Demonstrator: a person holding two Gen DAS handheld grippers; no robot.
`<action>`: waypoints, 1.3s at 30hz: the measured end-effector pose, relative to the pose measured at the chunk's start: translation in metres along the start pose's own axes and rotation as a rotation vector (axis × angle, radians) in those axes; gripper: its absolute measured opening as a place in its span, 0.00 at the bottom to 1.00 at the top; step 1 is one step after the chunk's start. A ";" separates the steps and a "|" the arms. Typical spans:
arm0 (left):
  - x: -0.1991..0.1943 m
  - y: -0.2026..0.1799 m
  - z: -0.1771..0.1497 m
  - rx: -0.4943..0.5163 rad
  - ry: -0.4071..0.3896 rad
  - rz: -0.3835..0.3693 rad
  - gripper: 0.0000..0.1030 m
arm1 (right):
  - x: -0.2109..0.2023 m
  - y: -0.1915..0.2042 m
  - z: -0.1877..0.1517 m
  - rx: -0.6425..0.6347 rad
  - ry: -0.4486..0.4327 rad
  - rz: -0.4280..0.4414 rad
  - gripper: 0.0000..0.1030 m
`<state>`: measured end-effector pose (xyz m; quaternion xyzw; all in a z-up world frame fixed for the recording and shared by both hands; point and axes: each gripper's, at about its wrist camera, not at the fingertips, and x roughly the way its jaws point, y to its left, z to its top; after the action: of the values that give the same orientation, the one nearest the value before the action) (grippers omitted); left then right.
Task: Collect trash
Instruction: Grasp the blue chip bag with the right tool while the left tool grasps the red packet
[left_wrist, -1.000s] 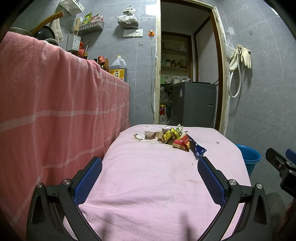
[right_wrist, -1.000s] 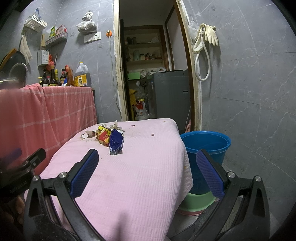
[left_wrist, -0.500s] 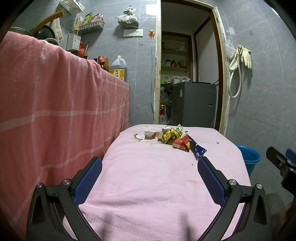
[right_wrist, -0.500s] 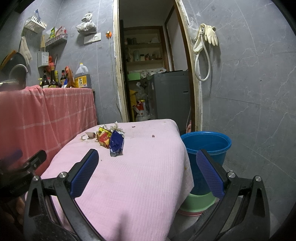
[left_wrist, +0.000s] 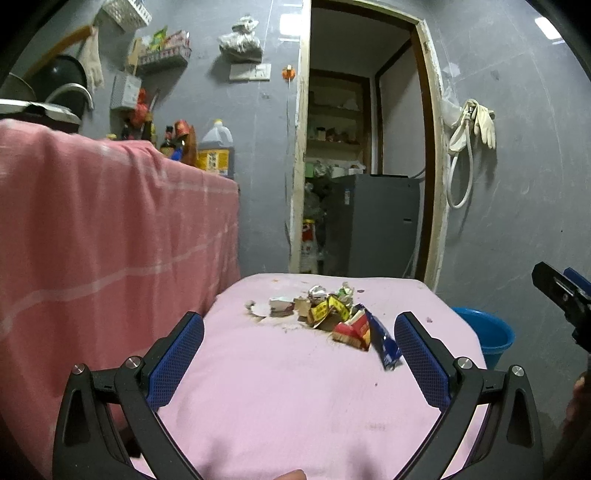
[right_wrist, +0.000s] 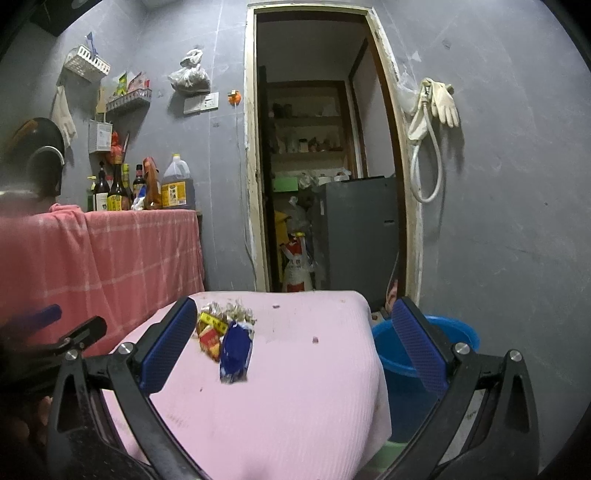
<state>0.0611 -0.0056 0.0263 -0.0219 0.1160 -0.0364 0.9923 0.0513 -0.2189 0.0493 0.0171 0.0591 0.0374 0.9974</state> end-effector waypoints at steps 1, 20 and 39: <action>0.004 0.001 0.002 -0.003 0.003 -0.004 0.98 | 0.005 0.001 0.002 -0.007 0.000 0.003 1.00; 0.089 0.037 0.002 -0.029 0.235 0.061 0.98 | 0.119 0.019 -0.042 -0.097 0.319 0.165 1.00; 0.120 0.043 -0.008 -0.055 0.407 0.005 0.98 | 0.184 0.040 -0.070 -0.189 0.610 0.307 0.48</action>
<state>0.1790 0.0272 -0.0112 -0.0409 0.3152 -0.0346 0.9475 0.2218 -0.1624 -0.0404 -0.0784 0.3474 0.1955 0.9138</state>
